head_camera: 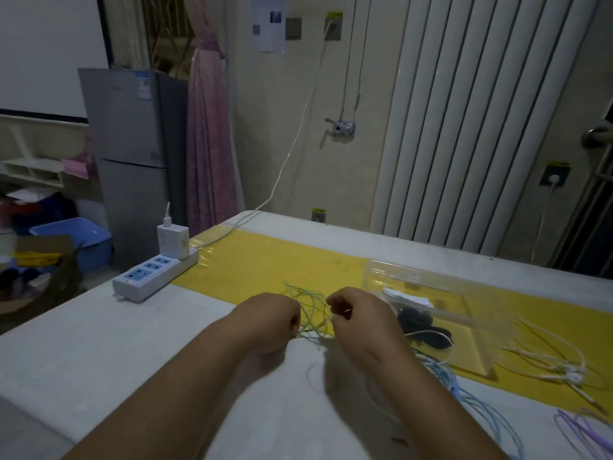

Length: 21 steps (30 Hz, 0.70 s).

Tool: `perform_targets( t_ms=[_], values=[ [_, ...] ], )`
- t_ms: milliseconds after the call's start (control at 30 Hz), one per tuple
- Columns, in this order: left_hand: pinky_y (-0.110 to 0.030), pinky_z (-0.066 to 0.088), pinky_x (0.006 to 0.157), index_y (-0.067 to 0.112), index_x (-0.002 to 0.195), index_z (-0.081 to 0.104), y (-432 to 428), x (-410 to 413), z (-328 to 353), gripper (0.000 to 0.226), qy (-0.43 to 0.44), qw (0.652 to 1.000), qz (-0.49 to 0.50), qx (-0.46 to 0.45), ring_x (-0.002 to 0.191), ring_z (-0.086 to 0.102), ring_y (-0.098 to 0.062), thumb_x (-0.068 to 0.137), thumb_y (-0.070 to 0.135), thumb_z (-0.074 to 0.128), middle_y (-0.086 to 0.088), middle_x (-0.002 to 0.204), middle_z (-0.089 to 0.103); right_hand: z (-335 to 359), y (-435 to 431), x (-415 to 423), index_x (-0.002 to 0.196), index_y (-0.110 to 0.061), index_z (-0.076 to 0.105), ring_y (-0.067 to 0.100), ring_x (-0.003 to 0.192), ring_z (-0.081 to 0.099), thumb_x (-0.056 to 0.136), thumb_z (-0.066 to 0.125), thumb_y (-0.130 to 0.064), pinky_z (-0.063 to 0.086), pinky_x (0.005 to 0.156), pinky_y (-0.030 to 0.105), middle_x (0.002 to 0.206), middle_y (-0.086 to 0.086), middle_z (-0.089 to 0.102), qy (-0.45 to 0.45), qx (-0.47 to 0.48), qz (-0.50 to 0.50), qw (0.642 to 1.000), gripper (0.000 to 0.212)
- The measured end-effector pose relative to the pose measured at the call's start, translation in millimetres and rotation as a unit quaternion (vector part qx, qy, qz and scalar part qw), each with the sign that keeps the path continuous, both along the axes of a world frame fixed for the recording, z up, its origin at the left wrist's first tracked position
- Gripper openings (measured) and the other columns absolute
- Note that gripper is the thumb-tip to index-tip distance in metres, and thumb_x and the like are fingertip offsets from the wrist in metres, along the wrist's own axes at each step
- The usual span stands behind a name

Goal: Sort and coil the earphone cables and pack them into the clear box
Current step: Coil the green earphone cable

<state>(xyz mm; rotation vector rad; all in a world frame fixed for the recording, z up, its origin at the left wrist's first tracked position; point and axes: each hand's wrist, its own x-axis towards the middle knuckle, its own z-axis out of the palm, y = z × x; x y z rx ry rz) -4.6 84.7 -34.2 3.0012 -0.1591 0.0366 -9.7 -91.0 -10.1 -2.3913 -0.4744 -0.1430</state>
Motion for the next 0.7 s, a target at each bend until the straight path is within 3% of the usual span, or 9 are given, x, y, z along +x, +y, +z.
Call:
perform_targets(
  t_ms=[167,267,367,433,533,600,667,700],
  values=[
    [-0.035,0.05,0.071,0.021,0.076,0.067,14.6,-27.5,-3.8,0.005,0.018,0.978,-0.011,-0.207,0.076,0.062,-0.013,0.075,0.021,0.063,0.003,0.076,0.067,-14.2,11.4,-6.6,0.14,-0.034,0.041,0.018,0.127,0.049,0.087,0.059,-0.026,0.042,0.102,0.032,0.144,-0.004,0.047,0.021,-0.107,0.08,0.991,0.057],
    [-0.032,0.051,0.062,0.022,0.067,0.069,17.4,-31.7,-4.0,0.012,-0.008,0.955,-0.004,-0.295,0.061,0.061,-0.01,0.062,0.023,0.057,0.004,0.064,0.066,-23.9,13.9,-8.8,0.136,-0.034,0.045,0.024,0.122,0.05,0.084,0.062,-0.035,0.044,0.096,0.035,0.134,-0.001,0.052,0.01,-0.183,0.111,0.977,0.054],
    [-0.031,0.045,0.058,0.023,0.064,0.061,19.0,-28.3,-3.9,0.015,-0.132,0.95,0.039,-0.281,0.065,0.056,-0.014,0.055,0.022,0.048,0.005,0.065,0.06,-22.1,12.2,-10.5,0.102,-0.026,0.064,0.024,0.098,0.057,0.088,0.056,-0.029,0.05,0.079,0.034,0.105,0.001,0.063,-0.016,-0.191,0.095,0.977,0.017],
    [-0.032,0.04,0.06,0.025,0.073,0.051,19.5,-26.2,-4.1,0.022,-0.223,0.93,0.036,-0.29,0.073,0.05,-0.017,0.053,0.02,0.05,0.009,0.074,0.053,-19.2,10.8,-10.6,0.091,-0.023,0.065,0.023,0.091,0.058,0.088,0.053,-0.026,0.051,0.075,0.034,0.097,0.0,0.065,-0.028,-0.17,0.086,0.981,0.013],
    [-0.021,0.039,0.08,0.027,0.115,0.052,17.7,-29.5,-2.9,0.065,-0.247,0.908,-0.033,-0.337,0.102,0.046,-0.011,0.052,0.016,0.056,0.013,0.11,0.05,-15.1,6.4,-9.3,0.092,-0.024,0.065,0.021,0.091,0.059,0.092,0.054,-0.029,0.05,0.076,0.034,0.099,-0.003,0.065,-0.04,-0.116,0.07,0.99,0.013],
    [-0.016,0.032,0.096,0.034,0.131,0.05,15.7,-28.8,-5.3,0.079,-0.232,0.923,-0.069,-0.299,0.117,0.038,-0.005,0.053,0.02,0.057,0.017,0.127,0.044,-13.9,3.8,-8.7,0.091,-0.026,0.065,0.019,0.092,0.059,0.092,0.055,-0.03,0.05,0.077,0.034,0.099,-0.005,0.065,-0.05,-0.103,0.069,0.991,0.011],
    [-0.022,0.037,0.099,0.033,0.115,0.065,15.0,-24.9,-9.1,0.057,-0.214,0.936,-0.081,-0.268,0.115,0.044,-0.005,0.059,0.033,0.056,0.017,0.12,0.052,-13.9,2.4,-6.9,0.089,-0.027,0.065,0.017,0.088,0.059,0.092,0.057,-0.029,0.049,0.075,0.032,0.094,-0.007,0.064,-0.048,-0.081,0.063,0.994,0.009],
    [-0.03,0.043,0.095,0.031,0.1,0.07,14.5,-24.1,-9.6,0.038,-0.205,0.939,-0.072,-0.267,0.106,0.052,-0.007,0.065,0.038,0.055,0.016,0.107,0.06,-14.5,2.5,-5.7,0.087,-0.028,0.064,0.016,0.085,0.058,0.092,0.058,-0.029,0.047,0.073,0.031,0.089,-0.007,0.064,-0.041,-0.058,0.056,0.996,0.008]
  ],
)
